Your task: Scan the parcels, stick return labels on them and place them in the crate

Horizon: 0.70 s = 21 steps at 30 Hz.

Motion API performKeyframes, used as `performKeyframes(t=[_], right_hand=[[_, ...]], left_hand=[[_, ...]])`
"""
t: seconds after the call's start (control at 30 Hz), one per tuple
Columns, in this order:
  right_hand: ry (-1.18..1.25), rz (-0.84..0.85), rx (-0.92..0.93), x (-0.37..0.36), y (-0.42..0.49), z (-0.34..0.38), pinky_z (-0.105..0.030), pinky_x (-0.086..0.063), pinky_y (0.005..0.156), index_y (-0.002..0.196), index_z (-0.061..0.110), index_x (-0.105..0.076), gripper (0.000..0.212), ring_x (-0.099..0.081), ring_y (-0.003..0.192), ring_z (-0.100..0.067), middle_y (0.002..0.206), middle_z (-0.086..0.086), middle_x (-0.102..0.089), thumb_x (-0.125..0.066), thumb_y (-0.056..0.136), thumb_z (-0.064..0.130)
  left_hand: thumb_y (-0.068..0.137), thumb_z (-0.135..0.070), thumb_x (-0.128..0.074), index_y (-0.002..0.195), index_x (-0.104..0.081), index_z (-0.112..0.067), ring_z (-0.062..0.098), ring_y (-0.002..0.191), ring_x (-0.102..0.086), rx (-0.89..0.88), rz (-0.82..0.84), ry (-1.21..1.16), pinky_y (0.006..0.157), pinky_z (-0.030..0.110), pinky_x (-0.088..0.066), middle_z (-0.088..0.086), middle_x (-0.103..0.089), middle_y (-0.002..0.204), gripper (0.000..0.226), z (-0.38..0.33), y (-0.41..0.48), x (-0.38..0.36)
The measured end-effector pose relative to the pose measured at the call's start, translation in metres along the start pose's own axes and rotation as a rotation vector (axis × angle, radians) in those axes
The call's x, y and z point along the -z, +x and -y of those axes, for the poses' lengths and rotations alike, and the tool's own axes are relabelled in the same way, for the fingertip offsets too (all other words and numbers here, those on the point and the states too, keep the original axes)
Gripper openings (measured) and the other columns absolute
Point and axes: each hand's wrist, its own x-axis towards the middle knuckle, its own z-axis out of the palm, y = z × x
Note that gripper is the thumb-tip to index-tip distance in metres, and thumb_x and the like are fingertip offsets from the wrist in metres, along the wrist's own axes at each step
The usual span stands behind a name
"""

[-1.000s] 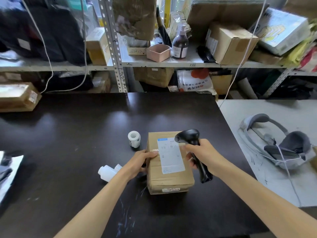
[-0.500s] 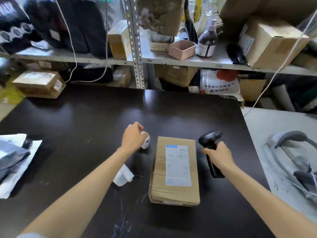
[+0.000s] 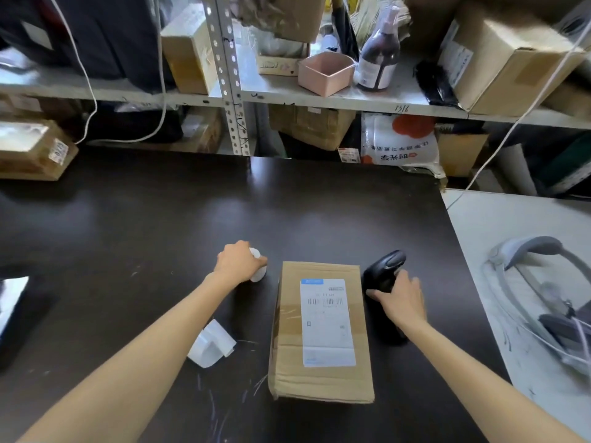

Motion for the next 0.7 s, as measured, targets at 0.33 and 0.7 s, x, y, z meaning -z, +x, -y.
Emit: performKeyframes(t=[0.33, 0.7], right_hand=[[0.142, -0.257, 0.203, 0.043, -0.012, 0.018, -0.041, -0.039, 0.093, 0.13, 0.003, -0.036, 0.06, -0.038, 0.122, -0.033, 0.134, -0.017, -0.04, -0.069, 0.082, 0.017], [0.339, 0.005, 0.981, 0.048, -0.087, 0.113, -0.022, -0.045, 0.095, 0.124, 0.019, -0.061, 0.029, -0.053, 0.11, -0.005, 0.119, 0.007, -0.06, -0.059, 0.096, 0.026]], left_hand=[[0.093, -0.003, -0.058, 0.127, -0.059, -0.016, 0.032, 0.114, -0.056, -0.128, 0.076, -1.038, 0.085, 0.038, -0.056, 0.016, -0.051, 0.131, 0.036, 0.011, -0.03, 0.011], [0.087, -0.016, -0.064, 0.126, -0.061, -0.017, 0.023, 0.105, -0.065, -0.436, 0.31, -1.119, 0.088, 0.037, -0.055, 0.007, -0.066, 0.115, 0.039, -0.022, -0.09, 0.034]])
